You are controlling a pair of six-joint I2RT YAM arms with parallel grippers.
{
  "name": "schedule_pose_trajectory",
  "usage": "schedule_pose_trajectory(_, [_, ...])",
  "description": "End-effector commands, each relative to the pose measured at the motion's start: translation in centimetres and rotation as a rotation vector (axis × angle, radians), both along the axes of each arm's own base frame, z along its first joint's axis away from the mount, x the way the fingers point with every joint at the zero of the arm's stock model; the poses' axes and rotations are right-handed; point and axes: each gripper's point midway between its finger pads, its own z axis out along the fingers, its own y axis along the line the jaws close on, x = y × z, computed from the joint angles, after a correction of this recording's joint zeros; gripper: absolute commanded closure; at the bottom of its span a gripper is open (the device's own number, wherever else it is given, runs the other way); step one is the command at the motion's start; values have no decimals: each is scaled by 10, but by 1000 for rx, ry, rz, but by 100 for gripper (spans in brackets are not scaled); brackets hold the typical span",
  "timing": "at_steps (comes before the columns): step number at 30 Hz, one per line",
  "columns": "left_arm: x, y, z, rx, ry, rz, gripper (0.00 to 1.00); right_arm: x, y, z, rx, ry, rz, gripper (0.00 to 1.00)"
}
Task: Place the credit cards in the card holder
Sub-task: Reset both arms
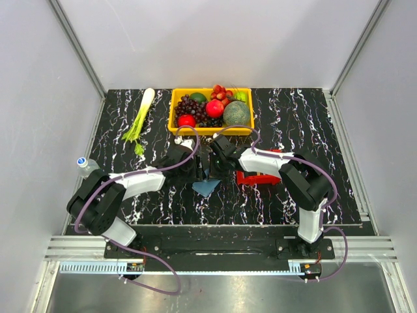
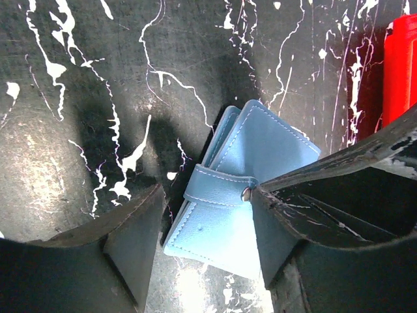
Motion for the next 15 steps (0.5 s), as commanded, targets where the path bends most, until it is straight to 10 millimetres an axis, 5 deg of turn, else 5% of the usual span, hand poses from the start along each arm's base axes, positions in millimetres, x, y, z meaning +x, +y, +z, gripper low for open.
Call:
schedule_pose_trajectory(1, [7,-8,3,-22,-8,-7,41,1,-1,-9,-34,3,14,100])
schedule_pose_trajectory(11, [2,7,-14,87,29,8,50,1,-1,-8,-32,1,14,100])
schedule_pose_trajectory(15, [-3,10,-19,112,41,10,63,2,-1,-8,-34,0,9,100])
